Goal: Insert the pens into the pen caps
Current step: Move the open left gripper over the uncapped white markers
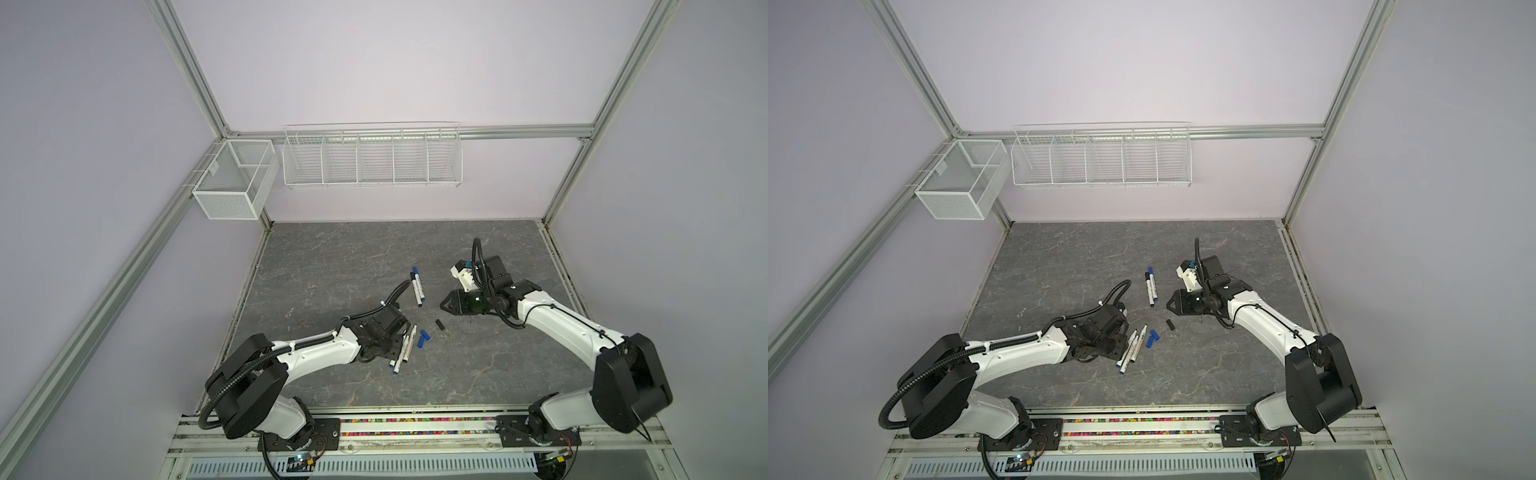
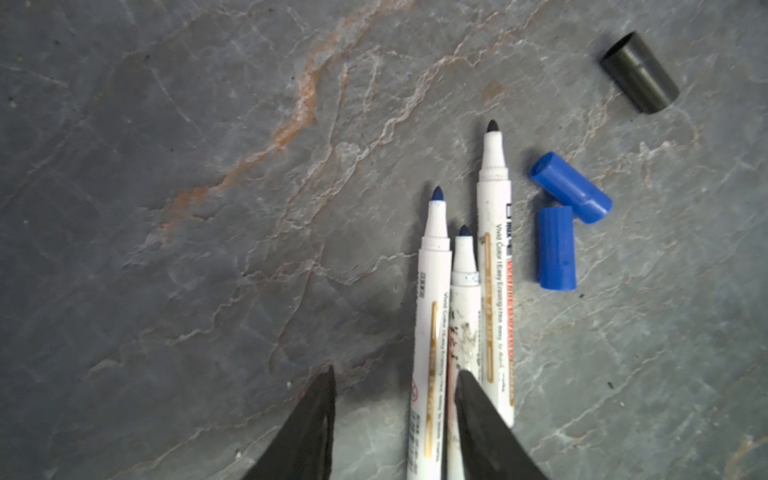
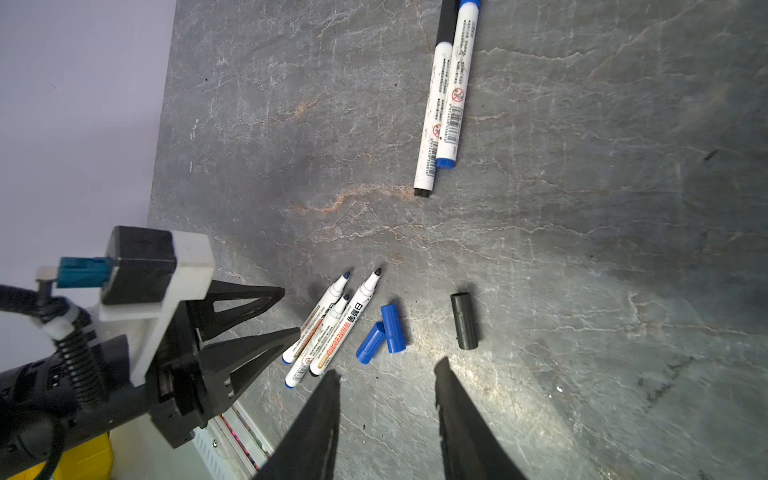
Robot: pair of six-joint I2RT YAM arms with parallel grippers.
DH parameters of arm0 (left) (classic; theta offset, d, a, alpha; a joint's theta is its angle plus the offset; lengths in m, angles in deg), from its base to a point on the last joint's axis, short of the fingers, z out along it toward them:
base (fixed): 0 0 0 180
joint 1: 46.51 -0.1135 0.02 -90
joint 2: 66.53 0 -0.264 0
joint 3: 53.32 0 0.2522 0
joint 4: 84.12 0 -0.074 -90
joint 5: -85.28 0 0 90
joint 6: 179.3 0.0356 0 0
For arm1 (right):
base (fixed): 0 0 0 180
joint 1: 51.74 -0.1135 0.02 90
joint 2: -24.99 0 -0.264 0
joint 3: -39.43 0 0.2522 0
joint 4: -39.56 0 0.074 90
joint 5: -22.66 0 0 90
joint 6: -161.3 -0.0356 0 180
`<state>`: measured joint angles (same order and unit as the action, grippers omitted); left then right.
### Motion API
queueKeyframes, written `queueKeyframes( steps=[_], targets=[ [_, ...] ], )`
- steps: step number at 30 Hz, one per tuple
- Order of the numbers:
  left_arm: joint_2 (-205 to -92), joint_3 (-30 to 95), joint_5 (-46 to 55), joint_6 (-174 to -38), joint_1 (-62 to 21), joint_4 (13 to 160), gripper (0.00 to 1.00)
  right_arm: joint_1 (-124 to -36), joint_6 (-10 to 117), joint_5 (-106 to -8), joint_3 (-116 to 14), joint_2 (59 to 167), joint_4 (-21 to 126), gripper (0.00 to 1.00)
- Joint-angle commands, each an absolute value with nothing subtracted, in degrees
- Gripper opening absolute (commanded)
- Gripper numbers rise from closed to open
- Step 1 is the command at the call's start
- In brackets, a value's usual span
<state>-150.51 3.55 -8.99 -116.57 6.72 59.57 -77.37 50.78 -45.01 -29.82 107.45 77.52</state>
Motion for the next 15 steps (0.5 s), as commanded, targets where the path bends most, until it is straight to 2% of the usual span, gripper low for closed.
queueKeyframes(
  steps=[1, 15],
  targets=[
    [-151.51, 2.98, -7.51, -115.48, 6.97, 59.52, 0.46, -77.31, 52.23, -44.2, -30.3, 107.9, 77.88, 0.41],
    [-153.64, 2.65, -7.49, -116.09, 7.1, 58.05, 0.39, -77.3, 52.22, -44.05, -30.28, 107.79, 77.73, 0.41]
  ],
)
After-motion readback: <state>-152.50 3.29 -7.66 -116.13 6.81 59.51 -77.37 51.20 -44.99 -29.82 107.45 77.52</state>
